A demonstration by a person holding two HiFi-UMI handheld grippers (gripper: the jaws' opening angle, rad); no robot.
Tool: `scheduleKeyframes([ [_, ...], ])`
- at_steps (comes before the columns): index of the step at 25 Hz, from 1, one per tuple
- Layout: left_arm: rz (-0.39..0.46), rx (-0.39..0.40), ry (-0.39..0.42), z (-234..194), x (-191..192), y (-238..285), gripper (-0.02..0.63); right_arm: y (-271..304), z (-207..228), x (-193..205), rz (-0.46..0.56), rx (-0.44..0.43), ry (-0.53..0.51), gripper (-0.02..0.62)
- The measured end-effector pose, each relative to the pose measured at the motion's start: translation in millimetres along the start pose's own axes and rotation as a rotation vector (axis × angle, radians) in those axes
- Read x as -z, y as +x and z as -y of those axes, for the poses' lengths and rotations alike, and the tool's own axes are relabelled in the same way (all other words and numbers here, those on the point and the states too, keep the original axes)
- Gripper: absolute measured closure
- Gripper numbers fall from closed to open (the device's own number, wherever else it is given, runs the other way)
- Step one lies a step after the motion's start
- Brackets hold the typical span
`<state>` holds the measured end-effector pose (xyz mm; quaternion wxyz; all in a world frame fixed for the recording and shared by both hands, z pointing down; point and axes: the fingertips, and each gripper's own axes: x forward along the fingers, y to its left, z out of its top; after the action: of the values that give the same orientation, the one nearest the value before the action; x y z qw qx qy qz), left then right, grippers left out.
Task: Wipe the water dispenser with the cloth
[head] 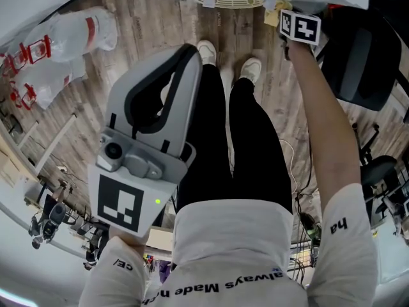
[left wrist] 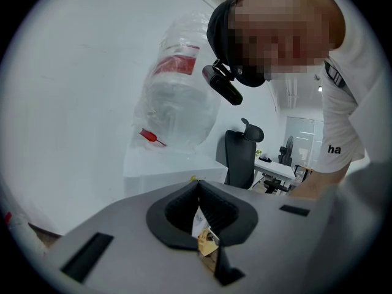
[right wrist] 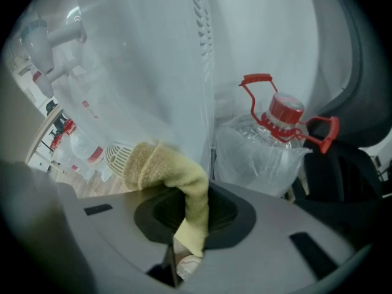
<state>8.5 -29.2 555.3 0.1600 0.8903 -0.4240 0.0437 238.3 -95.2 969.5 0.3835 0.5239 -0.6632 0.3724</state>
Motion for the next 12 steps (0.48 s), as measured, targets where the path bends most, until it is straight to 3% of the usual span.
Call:
scheduleKeyframes([
  [8,0.014,-0.023,-0.013,-0.2,0.8,-0.7,0.586,-21.8,-13.4,9.4,0.035,-0.024,0.007,0.534],
  [12,0.019,-0.035,-0.010,-5.8,0.4,-0.1,0.586,-47.4,-51.3,23.5,0.102,-0.120,0.020,0.534],
])
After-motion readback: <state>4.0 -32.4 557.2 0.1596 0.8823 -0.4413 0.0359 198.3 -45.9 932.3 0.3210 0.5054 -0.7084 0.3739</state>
